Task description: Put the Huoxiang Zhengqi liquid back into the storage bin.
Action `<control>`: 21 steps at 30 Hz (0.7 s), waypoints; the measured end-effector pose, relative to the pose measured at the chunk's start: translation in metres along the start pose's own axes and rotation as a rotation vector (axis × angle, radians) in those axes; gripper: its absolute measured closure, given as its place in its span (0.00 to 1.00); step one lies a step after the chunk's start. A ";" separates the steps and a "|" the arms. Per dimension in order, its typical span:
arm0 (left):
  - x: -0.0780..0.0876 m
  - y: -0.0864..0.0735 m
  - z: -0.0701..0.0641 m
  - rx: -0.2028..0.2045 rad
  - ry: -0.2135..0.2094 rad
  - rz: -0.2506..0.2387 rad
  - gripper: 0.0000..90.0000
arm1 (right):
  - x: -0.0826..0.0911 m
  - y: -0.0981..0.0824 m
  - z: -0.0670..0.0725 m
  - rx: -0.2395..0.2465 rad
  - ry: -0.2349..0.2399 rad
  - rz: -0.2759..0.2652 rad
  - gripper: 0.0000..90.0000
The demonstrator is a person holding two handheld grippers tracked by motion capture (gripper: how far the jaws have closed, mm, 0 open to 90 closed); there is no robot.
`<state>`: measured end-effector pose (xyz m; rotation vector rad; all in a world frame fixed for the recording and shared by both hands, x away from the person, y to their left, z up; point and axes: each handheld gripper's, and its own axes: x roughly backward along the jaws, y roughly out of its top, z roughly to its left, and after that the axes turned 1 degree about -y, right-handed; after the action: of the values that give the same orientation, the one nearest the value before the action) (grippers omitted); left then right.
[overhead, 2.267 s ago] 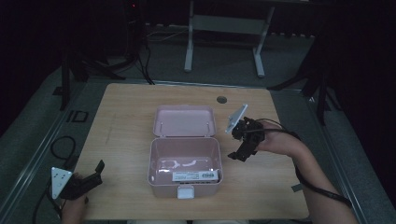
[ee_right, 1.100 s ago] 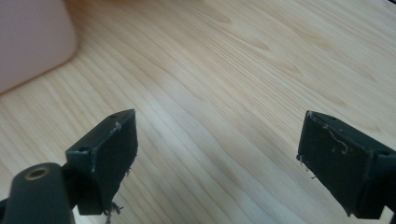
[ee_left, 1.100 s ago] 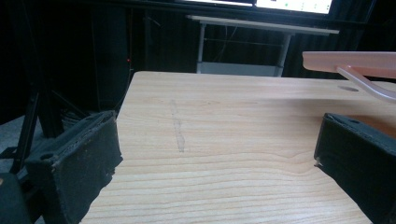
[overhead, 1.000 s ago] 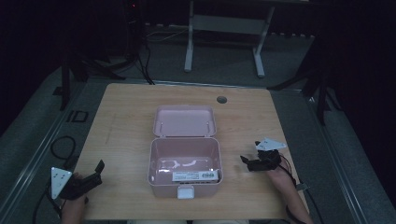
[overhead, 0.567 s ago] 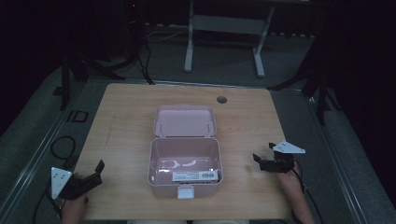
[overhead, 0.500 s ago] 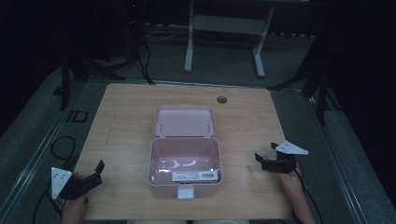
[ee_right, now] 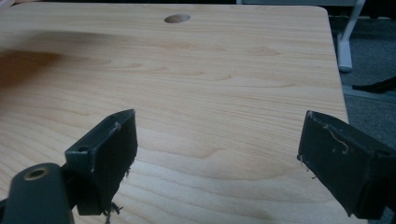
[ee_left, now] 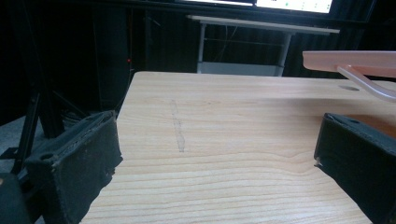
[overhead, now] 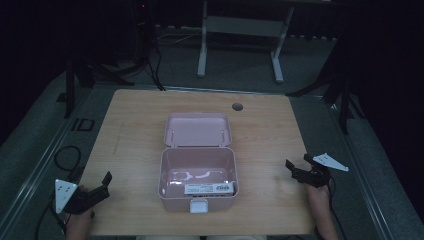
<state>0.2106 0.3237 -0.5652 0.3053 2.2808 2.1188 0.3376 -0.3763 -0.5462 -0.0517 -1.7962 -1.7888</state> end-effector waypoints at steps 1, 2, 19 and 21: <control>0.000 0.000 0.000 0.000 -0.001 0.000 0.01 | 0.000 0.000 -0.001 -0.008 -0.003 -0.005 0.13; 0.000 0.000 0.000 -0.001 -0.002 0.000 0.01 | 0.000 -0.001 -0.002 -0.016 0.002 -0.008 0.13; 0.001 0.000 0.000 0.006 -0.009 -0.003 0.01 | 0.000 -0.002 -0.011 -0.092 -0.032 -0.022 0.13; 0.001 0.000 0.000 0.006 -0.010 -0.003 0.01 | -0.001 -0.002 -0.010 -0.085 -0.028 -0.014 0.13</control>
<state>0.2100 0.3238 -0.5654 0.3121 2.2811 2.1043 0.3406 -0.3853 -0.5495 -0.0983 -1.7439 -1.8824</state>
